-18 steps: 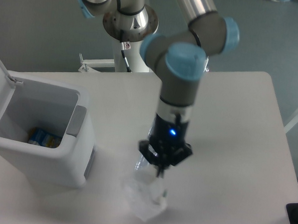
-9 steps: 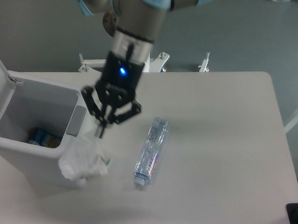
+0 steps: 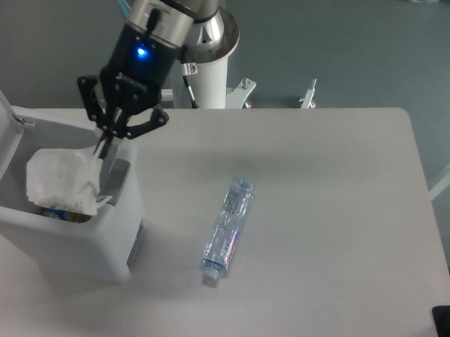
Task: Place the trash in the trash can
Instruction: 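Carry the held bag over the white trash bin opening, then open the gripper to drop the bag into the bin, then move the open gripper over the clear water bottle and lower it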
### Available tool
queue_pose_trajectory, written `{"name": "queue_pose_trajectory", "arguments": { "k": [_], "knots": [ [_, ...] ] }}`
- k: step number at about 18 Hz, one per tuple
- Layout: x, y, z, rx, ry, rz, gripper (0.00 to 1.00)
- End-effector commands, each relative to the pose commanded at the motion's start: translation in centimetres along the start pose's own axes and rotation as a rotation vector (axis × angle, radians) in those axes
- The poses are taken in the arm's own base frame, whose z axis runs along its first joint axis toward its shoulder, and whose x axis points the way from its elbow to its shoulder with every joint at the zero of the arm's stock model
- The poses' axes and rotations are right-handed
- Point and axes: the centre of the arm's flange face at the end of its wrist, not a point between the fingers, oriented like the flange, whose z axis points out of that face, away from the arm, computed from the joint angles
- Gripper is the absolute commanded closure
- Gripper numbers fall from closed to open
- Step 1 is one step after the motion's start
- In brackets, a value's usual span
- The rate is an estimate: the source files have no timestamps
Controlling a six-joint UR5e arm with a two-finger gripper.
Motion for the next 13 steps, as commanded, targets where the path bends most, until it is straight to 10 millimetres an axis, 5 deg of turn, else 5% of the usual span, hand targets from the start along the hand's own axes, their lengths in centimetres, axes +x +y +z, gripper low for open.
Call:
{"name": "queue_pose_trajectory", "arguments": {
  "k": [8, 10, 13],
  "knots": [
    [-0.2, -1.2, -0.2, 0.016, -0.008, 0.018, 0.00],
    [-2.4, -1.9, 0.1, 0.015, -0.032, 0.000, 0.00],
    [-8.8, -2.9, 1.9, -0.020, -0.124, -0.033, 0.00]
  ]
}}
